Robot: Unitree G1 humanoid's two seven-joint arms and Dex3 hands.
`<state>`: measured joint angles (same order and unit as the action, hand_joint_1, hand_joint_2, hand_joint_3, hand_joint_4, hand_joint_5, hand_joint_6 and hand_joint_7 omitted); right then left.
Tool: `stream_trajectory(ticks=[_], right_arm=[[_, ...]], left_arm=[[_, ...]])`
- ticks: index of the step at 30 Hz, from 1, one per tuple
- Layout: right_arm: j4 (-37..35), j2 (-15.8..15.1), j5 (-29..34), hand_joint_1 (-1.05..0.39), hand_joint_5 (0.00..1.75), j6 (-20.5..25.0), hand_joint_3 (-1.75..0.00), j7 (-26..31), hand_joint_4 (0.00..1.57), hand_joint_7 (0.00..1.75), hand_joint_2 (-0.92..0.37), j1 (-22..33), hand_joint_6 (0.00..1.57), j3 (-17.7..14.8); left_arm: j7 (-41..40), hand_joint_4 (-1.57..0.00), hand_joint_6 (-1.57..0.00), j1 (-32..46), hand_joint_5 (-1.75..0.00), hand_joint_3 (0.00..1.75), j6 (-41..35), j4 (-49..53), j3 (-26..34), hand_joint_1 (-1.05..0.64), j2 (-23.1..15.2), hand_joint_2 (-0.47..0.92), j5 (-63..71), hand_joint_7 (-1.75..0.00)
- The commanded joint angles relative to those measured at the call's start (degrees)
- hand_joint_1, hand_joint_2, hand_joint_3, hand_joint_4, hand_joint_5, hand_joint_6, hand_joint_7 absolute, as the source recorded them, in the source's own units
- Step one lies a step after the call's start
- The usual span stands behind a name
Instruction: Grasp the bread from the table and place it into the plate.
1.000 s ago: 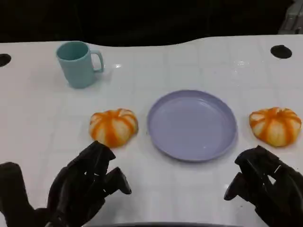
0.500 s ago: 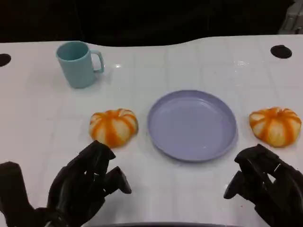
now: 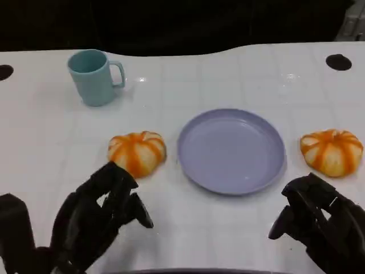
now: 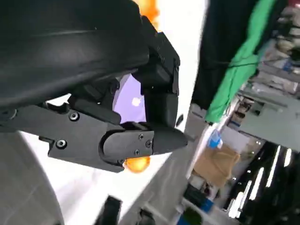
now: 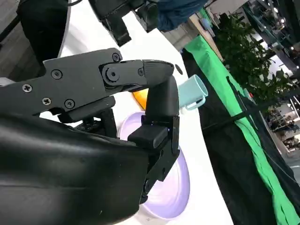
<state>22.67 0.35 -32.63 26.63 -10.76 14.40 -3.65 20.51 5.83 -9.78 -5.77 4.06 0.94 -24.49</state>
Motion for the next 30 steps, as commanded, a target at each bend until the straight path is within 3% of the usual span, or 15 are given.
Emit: stream_trajectory(ticks=[1, 5, 7, 11, 13, 14, 16, 18, 20, 26, 30], right_arm=[[0.02, -0.16, 0.66, -0.50, 1.74, -0.58, -0.27, 0.37, 0.59, 1.45, -0.92, -0.36, 0.53, 0.21], [-0.07, -0.04, 0.35, -0.50, 1.74, -0.62, -0.27, 0.21, 0.58, 1.44, -0.92, -0.47, 0.54, 0.12], [-0.15, -0.20, 0.62, -0.50, 1.74, -0.84, -0.27, 0.05, 0.58, 1.43, -0.92, -0.56, 0.54, 0.20], [-0.29, -0.29, 0.52, -0.50, 1.74, -0.71, -0.28, -0.02, 0.58, 1.43, -0.92, -0.73, 0.54, 0.04], [-0.29, -0.27, 0.46, -0.50, 1.74, -0.66, -0.28, 0.00, 0.58, 1.43, -0.92, -0.75, 0.54, 0.00], [-0.17, -0.25, 0.39, -0.50, 1.74, -0.41, -0.28, 0.23, 0.58, 1.42, -0.92, -0.73, 0.54, -0.09], [-0.01, -0.22, 0.30, -0.50, 1.74, -0.11, -0.27, 0.53, 0.58, 1.42, -0.92, -0.72, 0.54, -0.20], [0.02, -0.22, 0.28, -0.50, 1.74, -0.04, -0.27, 0.59, 0.58, 1.42, -0.92, -0.72, 0.54, -0.22], [-0.04, -0.21, 0.16, -0.50, 1.74, 0.00, -0.27, 0.58, 0.58, 1.42, -0.92, -0.72, 0.54, -0.34], [-0.23, -0.38, 0.19, -0.49, 1.74, 0.11, -0.28, 0.55, 0.57, 1.43, -0.92, -0.94, 0.53, -0.45], [-0.32, -0.39, 0.05, -0.50, 1.74, 0.29, -0.27, 0.56, 0.57, 1.43, -0.92, -1.05, 0.52, -0.55]], left_arm=[[1.43, -0.61, -0.66, -1.12, -1.42, 0.29, 13.01, 4.14, -1.52, -0.59, -1.29, 0.92, 7.28, -0.97], [0.01, -0.57, -0.65, -2.06, -1.19, 0.14, 21.80, 6.41, -2.91, -0.57, -2.46, 0.92, 13.91, -0.66], [-0.89, -0.56, -0.64, -2.55, -1.15, 0.12, 24.59, 6.87, -3.34, -0.57, -3.49, 0.92, 17.32, -0.60], [-2.22, -0.41, -0.59, -3.61, -0.90, 0.06, 27.60, 6.88, -4.09, -0.46, -6.11, 0.92, 22.90, -0.32], [-2.51, -0.39, -0.59, -3.69, -0.88, 0.05, 27.91, 6.99, -4.25, -0.45, -6.34, 0.92, 23.30, -0.28], [-3.53, -0.39, -0.59, -4.55, -0.88, 0.05, 27.93, 6.04, -4.66, -0.45, -8.40, 0.92, 27.63, -0.27], [-4.97, -0.22, -0.50, -5.63, -0.80, 0.02, 27.92, 4.82, -5.21, -0.42, -10.93, 0.89, 33.31, -0.16], [-5.67, -0.19, -0.49, -5.84, -0.79, 0.02, 27.85, 4.54, -5.50, -0.41, -11.53, 0.88, 34.85, -0.13], [-6.68, -0.10, -0.43, -7.44, -0.71, 0.01, 27.44, 2.89, -6.69, -0.36, -15.35, 0.83, 42.44, -0.07], [-7.06, -0.01, -0.33, -10.26, -0.55, 0.00, 24.38, -0.63, -9.45, -0.27, -20.76, 0.78, 54.60, 0.00], [-7.34, 0.00, -0.32, -10.95, -0.47, 0.00, 22.80, -1.98, -10.59, -0.22, -22.02, 0.74, 58.18, 0.00]])
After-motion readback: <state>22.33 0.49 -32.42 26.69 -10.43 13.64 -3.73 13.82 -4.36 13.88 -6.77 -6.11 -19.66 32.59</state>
